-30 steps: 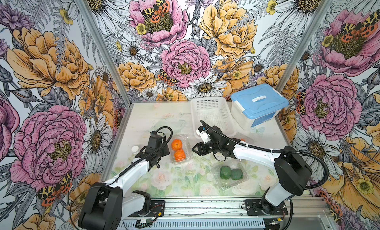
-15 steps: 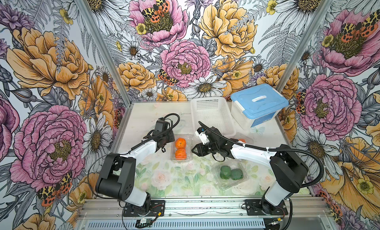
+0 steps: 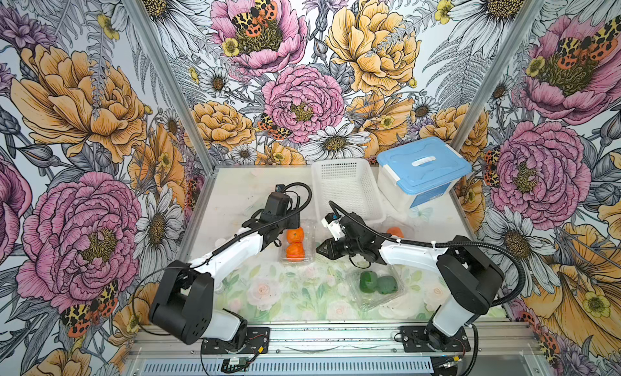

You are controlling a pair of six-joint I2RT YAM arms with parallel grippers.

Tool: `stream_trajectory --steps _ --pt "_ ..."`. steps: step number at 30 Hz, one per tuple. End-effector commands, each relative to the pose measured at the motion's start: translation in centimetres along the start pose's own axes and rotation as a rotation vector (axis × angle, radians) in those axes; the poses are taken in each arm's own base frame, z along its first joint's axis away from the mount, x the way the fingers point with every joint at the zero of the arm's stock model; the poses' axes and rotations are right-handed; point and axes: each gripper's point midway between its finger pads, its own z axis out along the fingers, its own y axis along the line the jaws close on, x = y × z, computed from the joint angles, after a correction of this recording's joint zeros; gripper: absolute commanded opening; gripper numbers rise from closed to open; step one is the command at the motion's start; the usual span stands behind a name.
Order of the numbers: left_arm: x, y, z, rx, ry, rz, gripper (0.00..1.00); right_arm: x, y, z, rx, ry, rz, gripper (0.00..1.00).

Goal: Take oranges out of containers
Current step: Adjust the packing box at the center of the board, then open the packing box at the center of the board.

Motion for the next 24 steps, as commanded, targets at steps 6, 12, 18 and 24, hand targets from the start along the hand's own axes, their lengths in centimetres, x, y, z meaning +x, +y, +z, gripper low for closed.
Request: stream_trajectory --steps 6,12,18,24 --pt "3.4 1.0 -2.1 -0.012 0.024 -0.045 0.68 -0.7 -1.9 0.8 0.035 -0.024 0.040 0.24" --pt "5.2 2.1 -2.2 -0.039 0.039 -0.083 0.69 -1.0 -2.9 1.5 0.072 -0.021 0.046 0.22" --pt "5.9 1.9 -1.8 -0.014 0.069 -0.116 0.70 -1.4 -2.6 2.1 0.043 -0.039 0.039 0.22" --pt "6.1 2.4 -1.6 -0.024 0.070 -0.134 0.71 -1.7 -2.0 2.3 0.006 -0.067 0.035 0.22"
